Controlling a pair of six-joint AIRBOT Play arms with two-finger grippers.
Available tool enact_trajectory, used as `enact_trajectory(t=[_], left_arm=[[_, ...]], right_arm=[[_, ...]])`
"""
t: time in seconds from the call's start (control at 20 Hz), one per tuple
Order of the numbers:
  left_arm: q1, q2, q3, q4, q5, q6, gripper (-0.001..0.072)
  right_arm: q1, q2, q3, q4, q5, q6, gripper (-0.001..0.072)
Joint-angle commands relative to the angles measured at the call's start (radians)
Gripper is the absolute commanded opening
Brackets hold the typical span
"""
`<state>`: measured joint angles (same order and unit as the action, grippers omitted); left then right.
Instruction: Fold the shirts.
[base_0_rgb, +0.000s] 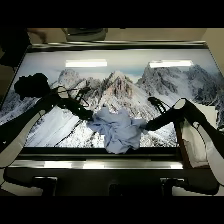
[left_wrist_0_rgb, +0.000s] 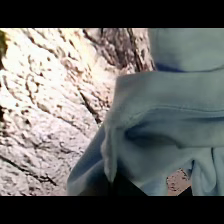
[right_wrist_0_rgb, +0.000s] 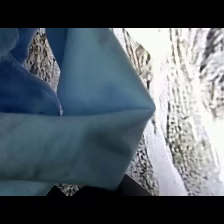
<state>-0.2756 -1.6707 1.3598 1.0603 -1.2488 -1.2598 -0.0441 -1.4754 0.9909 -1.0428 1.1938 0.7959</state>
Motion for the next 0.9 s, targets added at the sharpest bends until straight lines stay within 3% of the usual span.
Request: enact_trajectory(t=[0.0, 0.2, 0.3, 0.4, 0.55, 0.7, 0.85], left_arm=[[0.000, 0.058, 0.074, 0.015, 0.020, -0.001, 0.0033], [0.000, 0.245, 0.373, 0.154, 0.020, -0.088, 0.0033], [0.000, 0.356, 0.571, 0.174, 0.048, -0.116, 0.0033], [0.001, 0.463, 0.744, 0.266, 0.116, -0.200, 0.0033], [0.001, 0.661, 0.733, 0.385, 0.237, -0.394, 0.0033], [0.000, 0.793, 0.636, 0.365, 0.245, -0.450, 0.0033], [0.000, 0.843, 0.632, 0.360, 0.259, -0.451, 0.0033]], right_arm=[[0.000, 0.019, 0.050, 0.002, -0.017, -0.034, 0.0053], [-0.001, 0.254, 0.318, -0.121, -0.035, -0.033, 0.0053], [-0.001, 0.407, 0.509, -0.226, -0.117, -0.029, 0.0054], [-0.001, 0.557, 0.648, -0.393, -0.227, 0.047, 0.0054], [0.000, 0.743, 0.708, -0.533, -0.287, 0.158, 0.0054], [0.000, 0.837, 0.708, -0.533, -0.245, 0.188, 0.0054], [0.000, 0.874, 0.708, -0.534, -0.278, 0.188, 0.0054]])
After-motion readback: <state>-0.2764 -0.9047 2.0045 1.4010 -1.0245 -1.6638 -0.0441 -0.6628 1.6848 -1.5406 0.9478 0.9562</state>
